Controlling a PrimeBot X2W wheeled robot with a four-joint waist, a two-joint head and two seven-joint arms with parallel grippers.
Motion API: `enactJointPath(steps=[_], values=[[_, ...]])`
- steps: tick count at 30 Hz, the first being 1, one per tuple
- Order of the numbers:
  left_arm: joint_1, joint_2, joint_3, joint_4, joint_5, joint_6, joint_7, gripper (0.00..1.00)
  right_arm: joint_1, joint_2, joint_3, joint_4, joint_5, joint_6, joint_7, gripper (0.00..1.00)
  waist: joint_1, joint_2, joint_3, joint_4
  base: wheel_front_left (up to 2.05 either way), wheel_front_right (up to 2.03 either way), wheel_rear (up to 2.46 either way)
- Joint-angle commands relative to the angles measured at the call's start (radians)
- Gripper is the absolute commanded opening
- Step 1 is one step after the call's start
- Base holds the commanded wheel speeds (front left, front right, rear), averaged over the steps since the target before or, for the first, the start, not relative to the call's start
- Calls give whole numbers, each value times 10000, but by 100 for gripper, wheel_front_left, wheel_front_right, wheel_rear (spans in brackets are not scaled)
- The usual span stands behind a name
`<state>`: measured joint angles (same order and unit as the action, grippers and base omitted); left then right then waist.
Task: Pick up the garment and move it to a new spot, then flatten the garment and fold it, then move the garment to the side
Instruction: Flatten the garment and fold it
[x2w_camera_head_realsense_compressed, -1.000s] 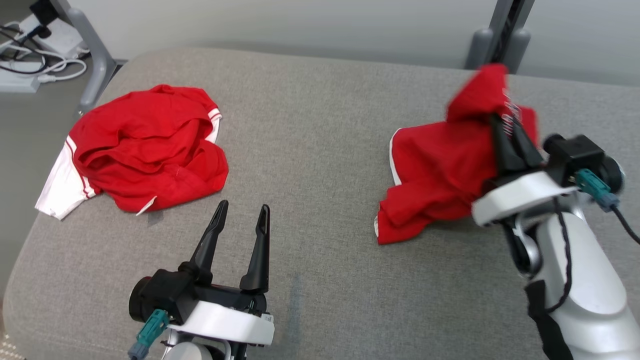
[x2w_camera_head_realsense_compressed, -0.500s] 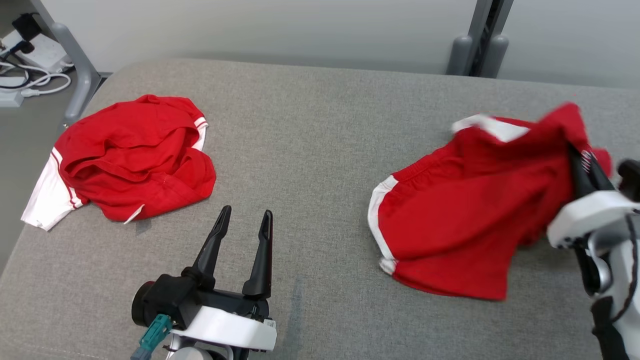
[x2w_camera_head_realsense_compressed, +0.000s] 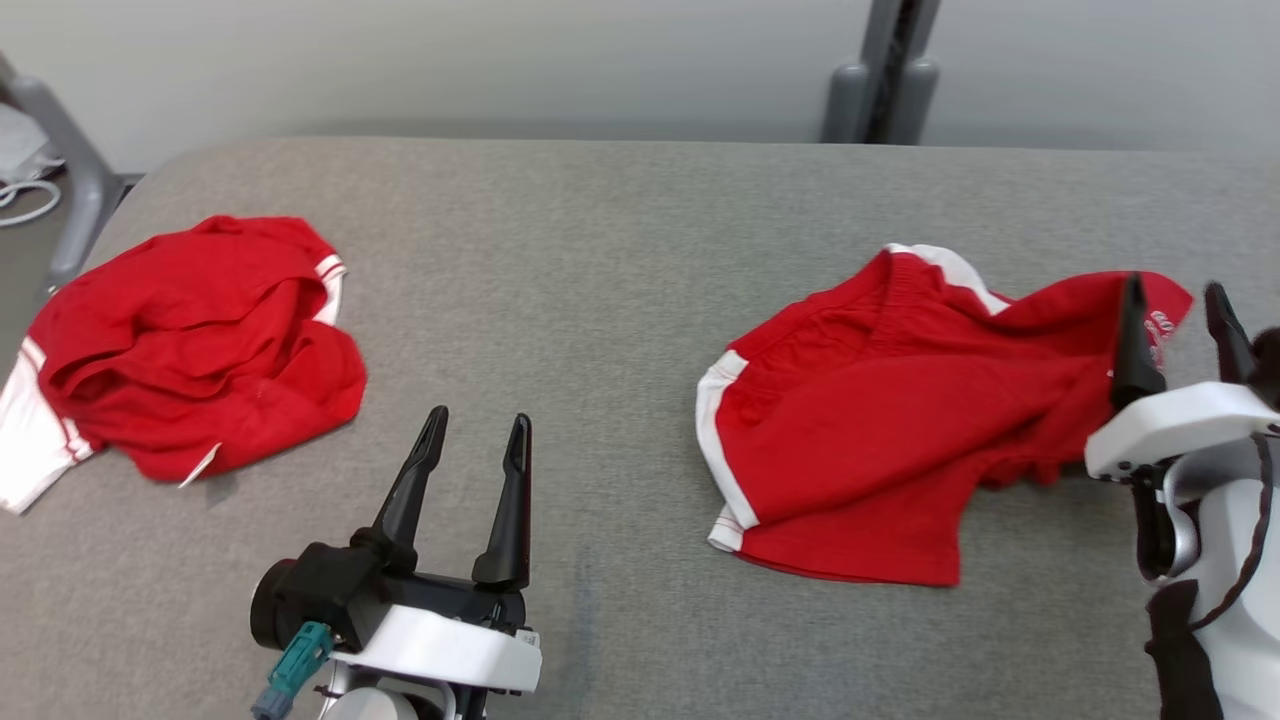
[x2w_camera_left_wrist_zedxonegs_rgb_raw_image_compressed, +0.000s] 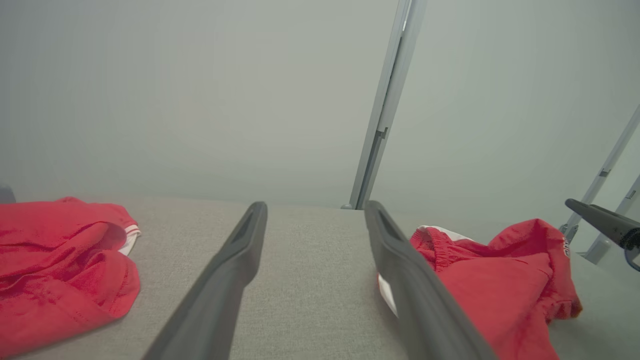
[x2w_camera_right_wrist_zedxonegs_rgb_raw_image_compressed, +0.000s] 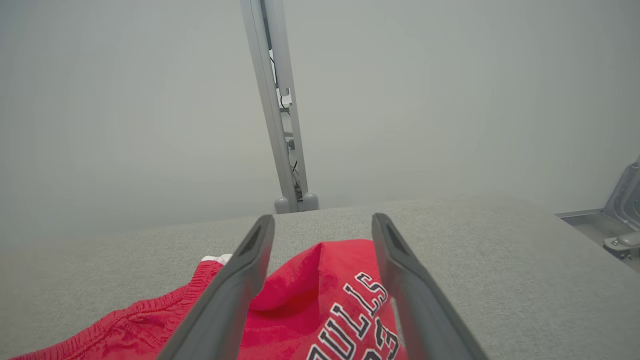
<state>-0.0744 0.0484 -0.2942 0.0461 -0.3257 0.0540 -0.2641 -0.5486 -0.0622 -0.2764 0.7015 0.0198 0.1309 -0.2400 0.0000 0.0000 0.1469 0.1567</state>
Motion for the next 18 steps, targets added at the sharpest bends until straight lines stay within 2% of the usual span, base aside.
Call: enactJointPath(steps=[1, 6, 7, 9, 13, 18], values=[[-159, 37, 65, 2, 79, -5, -7, 100, 90, 16, 248, -237, 159, -3, -138, 100, 0, 0, -192, -335, 0, 0, 0], [-250, 36, 166, -37, 77, -25, -7, 100, 855, 89, 1848, -1984, 1151, -3, -251, 100, 0, 0, -310, -1061, 0, 0, 0], [-318, 37, 221, -29, 83, -25, -7, 100, 1323, 101, 2496, -2862, 1450, -3, -261, 100, 0, 0, -291, -1346, 0, 0, 0], [-410, 36, 305, -16, 84, -12, -5, 100, 1899, 100, 3083, -3627, 1493, -3, -264, 100, 0, 0, -275, -1597, 0, 0, 0], [-459, 36, 460, 8, -15, -9, -5, 100, 2813, 88, 3637, -4796, 1583, -5, -266, 100, 0, 0, -231, -2031, 0, 0, 0], [-589, 34, 577, 85, 11, -89, -5, 100, 3310, 92, 3882, -5478, 1707, -3, -88, 100, 0, 0, -86, -2491, 0, 0, 0]])
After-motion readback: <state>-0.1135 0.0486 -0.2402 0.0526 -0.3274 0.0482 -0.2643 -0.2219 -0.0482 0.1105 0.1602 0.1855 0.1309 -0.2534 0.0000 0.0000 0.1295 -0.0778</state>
